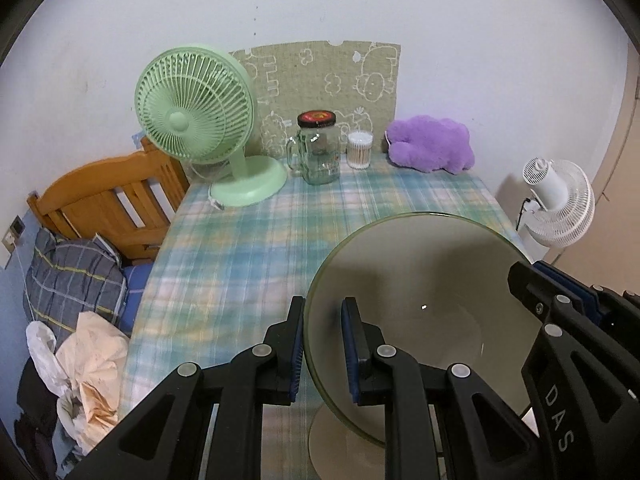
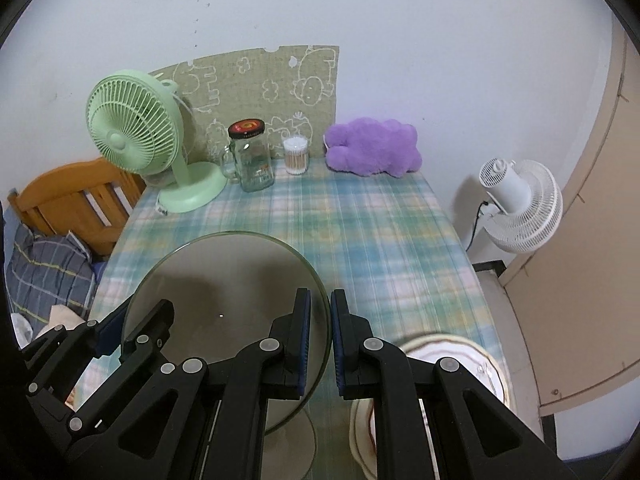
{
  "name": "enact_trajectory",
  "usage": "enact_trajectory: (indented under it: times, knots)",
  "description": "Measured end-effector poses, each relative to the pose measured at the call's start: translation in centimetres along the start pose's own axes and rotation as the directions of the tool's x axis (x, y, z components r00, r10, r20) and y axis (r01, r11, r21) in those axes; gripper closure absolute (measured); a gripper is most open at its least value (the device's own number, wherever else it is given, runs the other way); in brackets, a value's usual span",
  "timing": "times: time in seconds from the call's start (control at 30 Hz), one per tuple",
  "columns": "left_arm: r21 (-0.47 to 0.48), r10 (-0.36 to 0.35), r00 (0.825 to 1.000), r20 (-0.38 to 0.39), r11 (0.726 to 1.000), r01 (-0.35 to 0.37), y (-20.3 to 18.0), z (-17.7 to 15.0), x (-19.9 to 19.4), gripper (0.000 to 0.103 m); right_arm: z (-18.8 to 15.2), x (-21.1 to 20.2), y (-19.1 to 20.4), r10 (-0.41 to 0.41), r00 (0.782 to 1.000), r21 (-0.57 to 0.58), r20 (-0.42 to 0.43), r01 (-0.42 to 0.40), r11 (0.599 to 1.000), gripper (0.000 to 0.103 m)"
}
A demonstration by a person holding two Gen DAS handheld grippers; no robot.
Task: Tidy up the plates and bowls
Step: 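Carry the grey bowl with both grippers toward the plate stack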
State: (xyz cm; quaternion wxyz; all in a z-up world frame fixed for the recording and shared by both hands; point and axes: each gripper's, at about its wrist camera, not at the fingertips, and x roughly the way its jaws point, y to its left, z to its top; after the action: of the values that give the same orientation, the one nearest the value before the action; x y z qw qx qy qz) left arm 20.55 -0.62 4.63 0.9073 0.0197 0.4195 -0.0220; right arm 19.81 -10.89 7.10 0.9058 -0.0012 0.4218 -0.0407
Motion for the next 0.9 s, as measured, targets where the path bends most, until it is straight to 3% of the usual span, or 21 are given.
enact_trajectory:
  times: [0.4, 0.9]
  knots:
    - [0.004, -0.036, 0.997, -0.074, 0.999, 0.036, 0.5, -4.9, 0.1, 0.089, -5.0, -0.3, 0.5, -0.011, 0.997, -0.003, -0.080, 0.011, 1.000, 0.090]
    - [0.002, -0.030, 0.989, -0.144, 1.000, 0.031, 1.1, -8.3, 1.4, 0.089, -8.6, 0.5, 1.4, -0.016, 0.989, -0.019, -0.145, 0.013, 1.000, 0.090]
